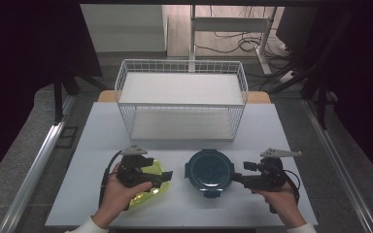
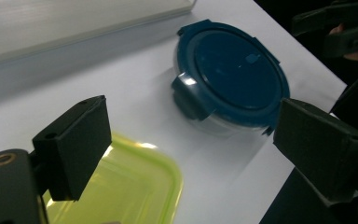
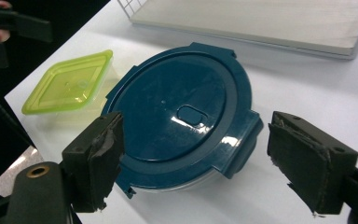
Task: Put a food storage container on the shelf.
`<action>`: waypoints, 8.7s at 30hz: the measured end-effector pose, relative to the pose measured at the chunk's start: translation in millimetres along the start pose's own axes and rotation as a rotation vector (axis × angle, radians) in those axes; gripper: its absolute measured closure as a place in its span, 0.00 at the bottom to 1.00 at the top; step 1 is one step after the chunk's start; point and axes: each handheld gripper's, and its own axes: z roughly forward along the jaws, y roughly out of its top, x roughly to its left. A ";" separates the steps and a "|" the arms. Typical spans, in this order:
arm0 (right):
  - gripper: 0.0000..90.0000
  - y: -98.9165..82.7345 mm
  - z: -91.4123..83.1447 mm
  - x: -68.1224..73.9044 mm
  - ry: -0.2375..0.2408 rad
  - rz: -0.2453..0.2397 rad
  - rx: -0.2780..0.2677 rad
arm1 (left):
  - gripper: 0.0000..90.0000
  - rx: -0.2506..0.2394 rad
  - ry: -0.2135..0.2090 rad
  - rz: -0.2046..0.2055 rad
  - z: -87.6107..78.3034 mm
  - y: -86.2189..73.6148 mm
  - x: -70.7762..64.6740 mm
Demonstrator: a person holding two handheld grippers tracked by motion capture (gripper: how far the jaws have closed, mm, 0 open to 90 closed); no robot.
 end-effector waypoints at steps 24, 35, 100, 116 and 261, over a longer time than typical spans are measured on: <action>0.17 0.2 24.6 -17.2 0.025 0.124 0.051 | 0.15 0.151 -0.134 -0.137 76.8 26.9 10.5; 0.17 -0.8 38.5 -24.7 0.035 0.180 0.083 | 0.16 0.181 -0.160 -0.178 93.8 22.9 15.8; 0.43 -14.0 35.5 -20.7 0.125 0.383 0.099 | 0.40 0.190 -0.206 -0.210 96.4 8.7 -2.6; 0.43 0.1 23.1 -8.9 0.122 0.300 0.041 | 0.42 0.150 -0.202 -0.164 77.3 21.1 -9.8; 0.43 268.6 69.9 -13.7 0.189 0.185 -0.024 | 0.44 -0.075 -0.110 -0.166 -14.7 237.2 92.4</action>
